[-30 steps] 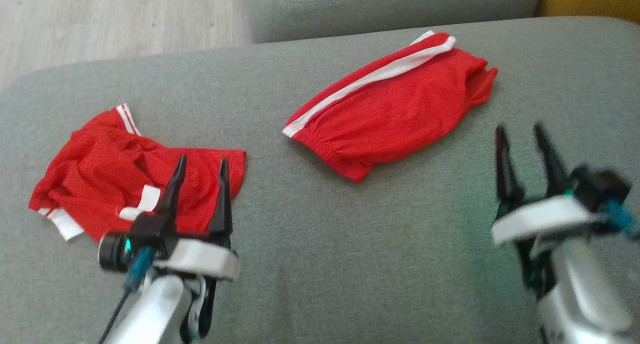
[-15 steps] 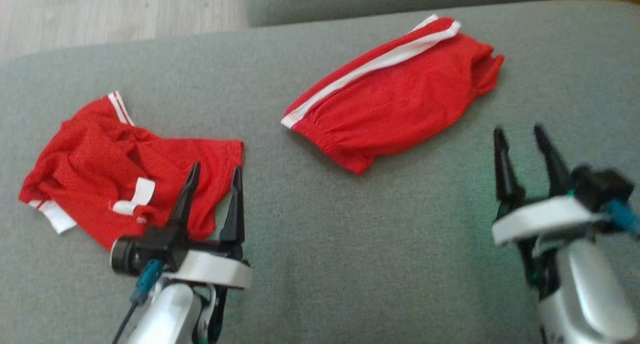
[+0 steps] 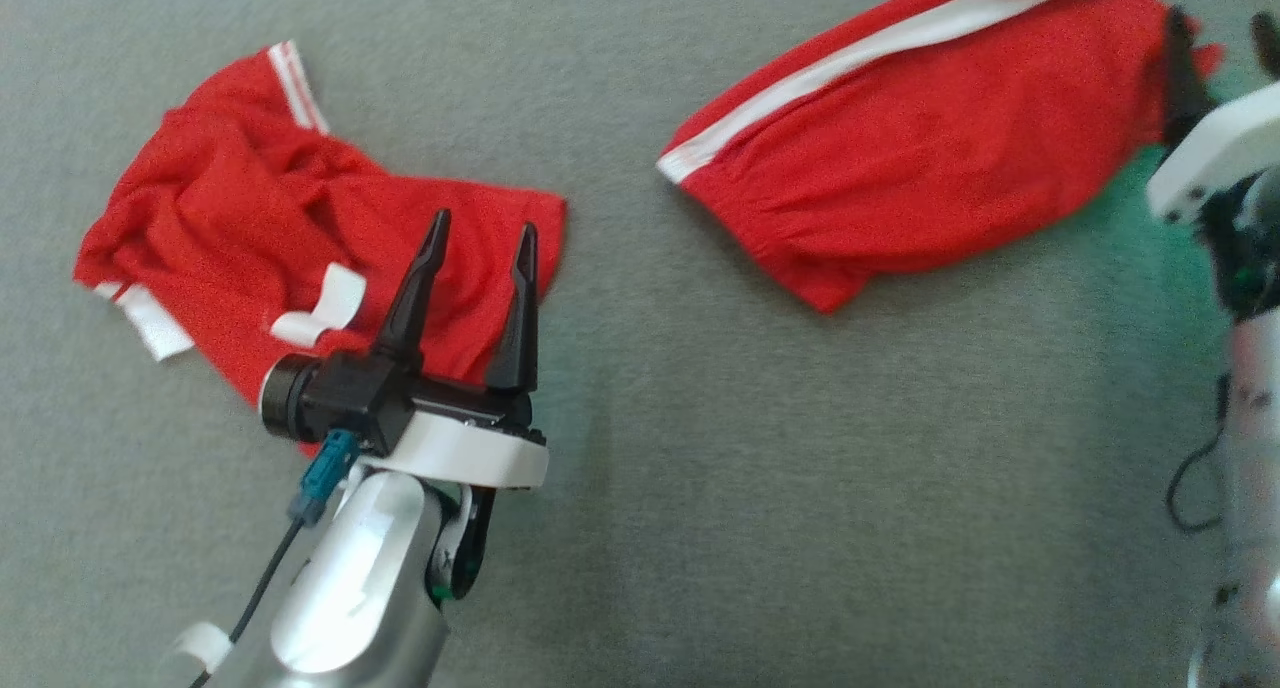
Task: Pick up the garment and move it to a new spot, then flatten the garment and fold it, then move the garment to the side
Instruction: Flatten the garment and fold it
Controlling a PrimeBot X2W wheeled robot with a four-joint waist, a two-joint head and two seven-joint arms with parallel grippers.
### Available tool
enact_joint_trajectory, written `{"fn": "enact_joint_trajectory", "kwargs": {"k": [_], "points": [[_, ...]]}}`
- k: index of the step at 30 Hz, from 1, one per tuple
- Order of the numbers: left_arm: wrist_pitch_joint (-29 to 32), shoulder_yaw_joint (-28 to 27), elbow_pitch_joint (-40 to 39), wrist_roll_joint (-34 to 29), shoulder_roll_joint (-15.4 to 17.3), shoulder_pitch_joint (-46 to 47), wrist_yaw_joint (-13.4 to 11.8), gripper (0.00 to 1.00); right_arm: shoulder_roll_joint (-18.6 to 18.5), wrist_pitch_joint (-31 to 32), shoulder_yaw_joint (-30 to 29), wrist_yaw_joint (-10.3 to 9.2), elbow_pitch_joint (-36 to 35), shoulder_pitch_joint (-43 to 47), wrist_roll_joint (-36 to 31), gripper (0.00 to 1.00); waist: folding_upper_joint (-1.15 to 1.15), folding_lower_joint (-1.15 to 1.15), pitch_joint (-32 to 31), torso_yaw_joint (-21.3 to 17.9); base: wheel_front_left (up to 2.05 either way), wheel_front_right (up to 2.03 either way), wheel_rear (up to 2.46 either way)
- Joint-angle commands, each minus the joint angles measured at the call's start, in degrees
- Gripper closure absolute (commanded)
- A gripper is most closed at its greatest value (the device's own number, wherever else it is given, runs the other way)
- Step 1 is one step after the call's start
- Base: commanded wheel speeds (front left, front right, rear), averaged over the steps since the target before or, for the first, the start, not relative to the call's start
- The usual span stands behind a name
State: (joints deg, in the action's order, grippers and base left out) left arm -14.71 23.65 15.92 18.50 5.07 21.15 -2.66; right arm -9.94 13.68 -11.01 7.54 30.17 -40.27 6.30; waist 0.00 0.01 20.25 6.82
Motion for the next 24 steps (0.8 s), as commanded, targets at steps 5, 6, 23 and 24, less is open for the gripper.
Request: {"fn": "enact_joint_trajectory", "kwargs": {"k": [5, 6, 23, 24], "points": [[-0.29, -2.81, -0.48, -1.47, -0.58, 2.38, 1.22, 0.0, -2.35, 1.92, -4.78, -0.05, 7.85, -8.67, -4.64, 0.0, 0.0, -0.01, 4.05, 4.97, 0.0, 0.0, 0.0], [-0.29, -2.68, -0.24, -1.75, -0.77, 2.48, 1.42, 0.0, -2.76, 2.17, -5.67, -0.05, 9.76, -9.5, -5.53, 0.0, 0.0, -0.01, 4.35, 5.32, 0.0, 0.0, 0.0], [-0.29, -3.08, 0.48, -3.4, -2.11, 2.96, 2.42, 0.0, -4.13, -1.28, -6.28, -0.05, 29.12, -14.52, -12.29, 1.0, 0.0, -0.01, 5.41, 4.56, 0.0, 0.0, 0.0], [-0.29, -3.2, 0.47, -3.51, -2.12, 3.0, 2.44, 0.0, -4.28, -1.99, -5.44, -0.05, 29.53, -14.88, -11.31, 1.0, 0.0, -0.01, 5.33, 4.25, 0.0, 0.0, 0.0]]}}
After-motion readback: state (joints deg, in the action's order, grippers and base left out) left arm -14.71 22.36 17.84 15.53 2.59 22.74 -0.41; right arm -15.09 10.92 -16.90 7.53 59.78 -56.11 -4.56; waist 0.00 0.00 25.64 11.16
